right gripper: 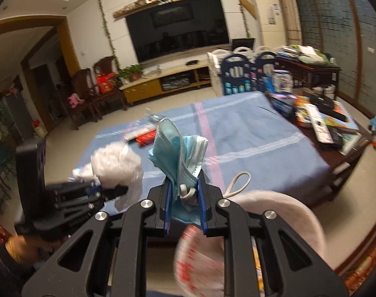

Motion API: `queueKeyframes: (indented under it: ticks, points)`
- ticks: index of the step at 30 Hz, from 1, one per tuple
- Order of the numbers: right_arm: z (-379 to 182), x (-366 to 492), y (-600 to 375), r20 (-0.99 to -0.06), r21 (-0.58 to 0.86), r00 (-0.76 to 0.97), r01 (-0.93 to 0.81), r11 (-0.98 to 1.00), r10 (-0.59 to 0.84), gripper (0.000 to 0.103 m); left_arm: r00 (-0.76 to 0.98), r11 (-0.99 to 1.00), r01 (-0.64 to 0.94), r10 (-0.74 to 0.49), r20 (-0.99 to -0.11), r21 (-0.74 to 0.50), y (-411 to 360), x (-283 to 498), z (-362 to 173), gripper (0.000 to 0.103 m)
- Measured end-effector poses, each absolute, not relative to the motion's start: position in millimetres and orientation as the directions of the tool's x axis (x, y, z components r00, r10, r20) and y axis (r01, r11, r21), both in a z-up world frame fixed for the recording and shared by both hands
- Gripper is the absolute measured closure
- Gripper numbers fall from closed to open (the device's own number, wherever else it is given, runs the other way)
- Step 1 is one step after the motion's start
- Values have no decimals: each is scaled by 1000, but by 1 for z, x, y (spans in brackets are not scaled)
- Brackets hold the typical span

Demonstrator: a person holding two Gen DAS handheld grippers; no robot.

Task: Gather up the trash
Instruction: 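Carry both held items over the pink bin and open both grippers, then bring both open grippers back over the table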

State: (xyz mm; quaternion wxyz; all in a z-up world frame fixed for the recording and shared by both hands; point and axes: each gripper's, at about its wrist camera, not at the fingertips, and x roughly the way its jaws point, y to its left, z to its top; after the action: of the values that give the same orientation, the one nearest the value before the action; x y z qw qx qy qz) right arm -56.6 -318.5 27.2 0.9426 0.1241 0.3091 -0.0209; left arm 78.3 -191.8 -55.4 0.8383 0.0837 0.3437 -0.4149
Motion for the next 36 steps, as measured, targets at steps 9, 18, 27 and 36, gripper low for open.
queueKeyframes:
  ticks: [9, 18, 27, 36]
  points:
    - [-17, -92, -360, -693, 159, 715, 276, 948, -92, 31, 253, 419, 908, -562, -788, -8, -287, 49, -104, 31]
    - [-1, -58, -319, -626, 222, 780, 209, 952, -25, 18, 623, 851, 524, -405, -669, -27, -165, 124, -60, 4]
    - [49, 0, -233, -482, 285, 871, 54, 957, 95, 3, 699, 993, -99, 24, -715, -63, -18, 189, -63, 3]
    - [-11, 64, -152, -662, 233, 724, -48, 971, 195, 3, 658, 980, -190, 177, -732, 66, 12, 192, -77, 3]
